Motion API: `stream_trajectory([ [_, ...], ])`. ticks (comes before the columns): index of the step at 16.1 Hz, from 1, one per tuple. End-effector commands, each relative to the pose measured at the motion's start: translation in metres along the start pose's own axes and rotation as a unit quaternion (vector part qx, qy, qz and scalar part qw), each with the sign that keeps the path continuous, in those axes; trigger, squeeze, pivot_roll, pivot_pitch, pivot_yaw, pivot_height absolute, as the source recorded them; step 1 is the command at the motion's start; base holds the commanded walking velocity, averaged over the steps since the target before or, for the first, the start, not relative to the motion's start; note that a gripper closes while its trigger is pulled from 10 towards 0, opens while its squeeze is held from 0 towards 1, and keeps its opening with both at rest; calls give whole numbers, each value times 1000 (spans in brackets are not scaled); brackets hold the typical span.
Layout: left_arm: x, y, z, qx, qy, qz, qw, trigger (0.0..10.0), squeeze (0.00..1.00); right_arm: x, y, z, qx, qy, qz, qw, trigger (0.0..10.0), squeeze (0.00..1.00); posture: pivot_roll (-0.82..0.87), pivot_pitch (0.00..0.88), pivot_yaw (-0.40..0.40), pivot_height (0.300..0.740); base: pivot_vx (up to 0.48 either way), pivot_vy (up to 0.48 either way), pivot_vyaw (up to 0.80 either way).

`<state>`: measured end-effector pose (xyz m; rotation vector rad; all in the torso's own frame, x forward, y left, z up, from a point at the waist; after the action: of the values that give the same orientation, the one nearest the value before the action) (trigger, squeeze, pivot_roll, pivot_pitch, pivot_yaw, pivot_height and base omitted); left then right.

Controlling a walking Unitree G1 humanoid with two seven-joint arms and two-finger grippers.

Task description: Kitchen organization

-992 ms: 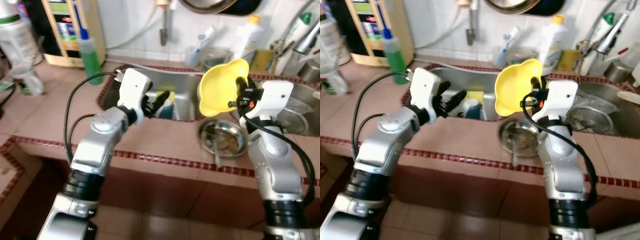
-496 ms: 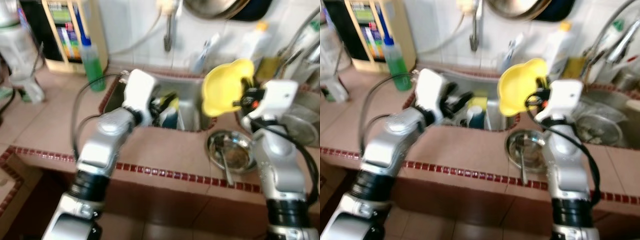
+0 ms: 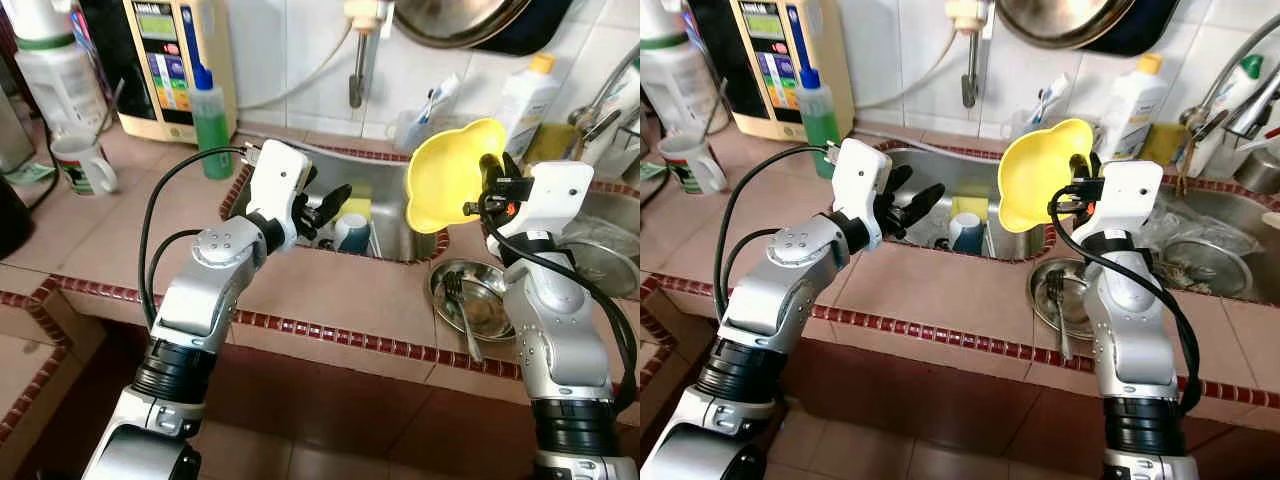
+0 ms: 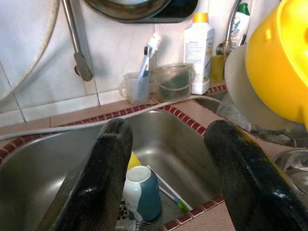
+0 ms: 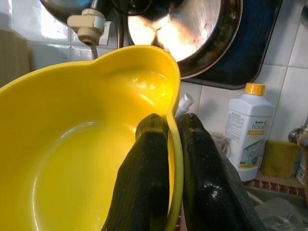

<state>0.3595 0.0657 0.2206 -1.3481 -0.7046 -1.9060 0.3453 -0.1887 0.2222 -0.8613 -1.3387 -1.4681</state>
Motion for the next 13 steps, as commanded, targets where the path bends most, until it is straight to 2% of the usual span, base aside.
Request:
stream_trajectory([
  [1,4,2,-1,-5,1,-3,1000,10000,0,6,1,-2,0,-3,-7,1000,10000,0,-63,36,-20,740,255,0,0],
  [13,3,2,-1,-4,5,0,1000,10000,0,6,2,-1,2,-3,-6,1000,10000,0,-61,40,-19,740,249,0,0],
])
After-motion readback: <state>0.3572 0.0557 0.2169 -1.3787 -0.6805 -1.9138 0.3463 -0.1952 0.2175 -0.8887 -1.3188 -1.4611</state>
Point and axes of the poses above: a point about 5 cm out from each wrist's last joint towards the gripper, its own y axis pointing out of the wrist towards the gripper, its own x axis along the axis of the wrist's last joint, z = x × y, the point moved 2 cm from there along y, pointing out of the wrist towards the gripper, and after that the axes turned 12 degrees about y, right-handed, at the moved point
